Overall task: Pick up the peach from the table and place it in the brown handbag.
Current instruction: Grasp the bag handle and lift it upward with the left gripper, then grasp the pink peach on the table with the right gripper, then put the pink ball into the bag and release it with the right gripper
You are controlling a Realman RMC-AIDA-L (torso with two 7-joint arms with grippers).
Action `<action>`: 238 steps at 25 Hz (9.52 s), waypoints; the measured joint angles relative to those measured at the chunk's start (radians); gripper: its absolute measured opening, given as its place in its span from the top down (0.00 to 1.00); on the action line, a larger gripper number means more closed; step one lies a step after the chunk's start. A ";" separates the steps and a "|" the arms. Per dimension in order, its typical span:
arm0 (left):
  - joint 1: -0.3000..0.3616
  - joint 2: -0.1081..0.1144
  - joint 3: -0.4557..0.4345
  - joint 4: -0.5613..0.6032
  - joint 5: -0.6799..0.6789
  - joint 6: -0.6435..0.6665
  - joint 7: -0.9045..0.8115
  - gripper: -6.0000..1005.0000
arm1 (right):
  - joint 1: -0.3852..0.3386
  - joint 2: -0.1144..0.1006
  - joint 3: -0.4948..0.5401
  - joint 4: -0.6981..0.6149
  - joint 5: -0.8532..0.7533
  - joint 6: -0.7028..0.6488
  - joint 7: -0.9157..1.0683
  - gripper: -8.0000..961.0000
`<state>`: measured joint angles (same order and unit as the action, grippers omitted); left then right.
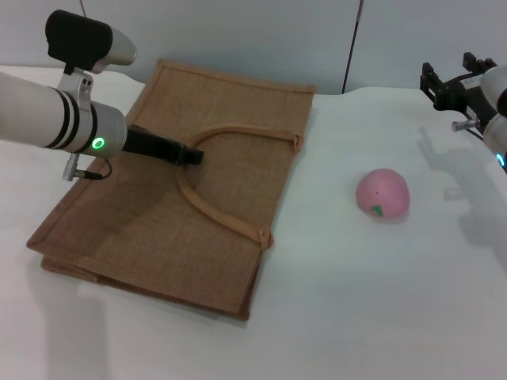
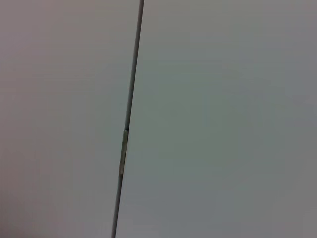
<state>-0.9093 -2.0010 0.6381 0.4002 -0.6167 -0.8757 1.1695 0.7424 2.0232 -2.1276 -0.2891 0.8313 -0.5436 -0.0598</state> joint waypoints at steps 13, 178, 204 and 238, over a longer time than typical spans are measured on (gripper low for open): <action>0.005 -0.005 0.000 0.000 0.000 0.023 0.002 0.56 | 0.000 -0.001 0.000 0.001 0.000 0.001 0.000 0.30; 0.122 -0.035 0.109 1.119 0.005 -0.577 -0.279 0.87 | 0.125 -0.045 0.615 -0.399 -0.080 1.545 -0.653 0.41; 0.136 -0.035 0.109 1.122 0.011 -0.568 -0.276 0.87 | 0.126 -0.038 0.623 -0.448 -0.095 1.546 -0.648 0.52; 0.108 -0.036 0.163 1.165 0.003 -0.541 -0.282 0.87 | 0.153 -0.004 0.541 -0.815 0.050 1.587 -0.654 0.78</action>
<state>-0.8017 -2.0371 0.8008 1.5650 -0.6136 -1.4171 0.8878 0.8953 2.0194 -1.5864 -1.1039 0.8813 1.0435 -0.7134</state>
